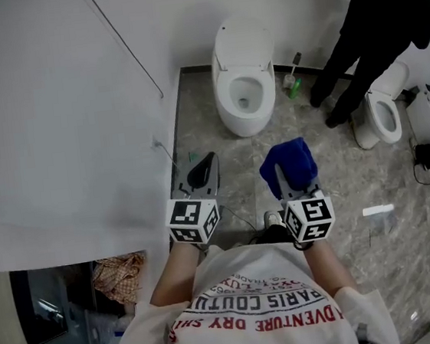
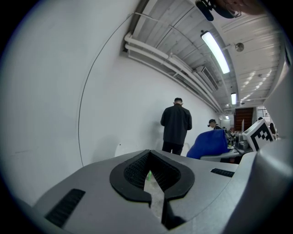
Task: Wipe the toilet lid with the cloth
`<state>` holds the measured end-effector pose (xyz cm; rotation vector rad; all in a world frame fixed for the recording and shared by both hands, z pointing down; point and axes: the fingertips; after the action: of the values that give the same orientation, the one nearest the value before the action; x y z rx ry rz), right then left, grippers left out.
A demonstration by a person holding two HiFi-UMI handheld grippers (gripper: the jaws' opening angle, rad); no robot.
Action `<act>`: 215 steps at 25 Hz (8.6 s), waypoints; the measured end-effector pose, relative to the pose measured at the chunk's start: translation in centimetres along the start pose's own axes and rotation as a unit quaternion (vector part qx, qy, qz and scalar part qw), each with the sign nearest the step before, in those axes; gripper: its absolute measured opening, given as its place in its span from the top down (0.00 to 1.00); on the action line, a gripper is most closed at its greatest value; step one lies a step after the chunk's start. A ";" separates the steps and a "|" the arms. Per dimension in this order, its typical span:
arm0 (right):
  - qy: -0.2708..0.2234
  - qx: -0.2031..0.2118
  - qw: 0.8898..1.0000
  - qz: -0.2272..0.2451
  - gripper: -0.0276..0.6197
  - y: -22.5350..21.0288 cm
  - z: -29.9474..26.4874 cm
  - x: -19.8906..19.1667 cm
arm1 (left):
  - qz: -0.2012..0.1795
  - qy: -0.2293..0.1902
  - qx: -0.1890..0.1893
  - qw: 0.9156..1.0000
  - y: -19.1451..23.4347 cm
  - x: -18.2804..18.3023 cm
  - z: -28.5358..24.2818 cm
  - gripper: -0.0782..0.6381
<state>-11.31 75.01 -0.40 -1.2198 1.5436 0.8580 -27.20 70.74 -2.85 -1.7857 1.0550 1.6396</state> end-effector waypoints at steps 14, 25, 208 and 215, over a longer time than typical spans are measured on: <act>0.033 0.028 0.999 -0.033 0.81 -9.8 -11.2 -0.4 | 0.023 0.032 0.052 0.998 3.2 -1.2 -12.0 0.88; 0.032 0.063 0.997 -0.019 0.81 -22.5 -22.2 3.9 | 0.027 0.022 0.083 0.996 3.6 2.1 -27.7 0.88; 0.111 0.038 0.993 -0.004 0.81 -41.8 -93.9 -13.7 | 0.104 0.132 0.044 0.985 36.8 -24.9 -80.7 0.88; 0.113 -0.004 0.993 -0.027 0.81 -46.4 -91.6 -14.3 | 0.094 0.140 0.015 0.986 33.6 -25.0 -82.6 0.88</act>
<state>11.03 -16.89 42.04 -1.3971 1.6780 0.7100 -4.37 -8.47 39.26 -1.9894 1.4019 1.4958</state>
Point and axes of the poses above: the fingertips, and each gripper's own axes: z backward along the fingers, y to its left, x out of its top
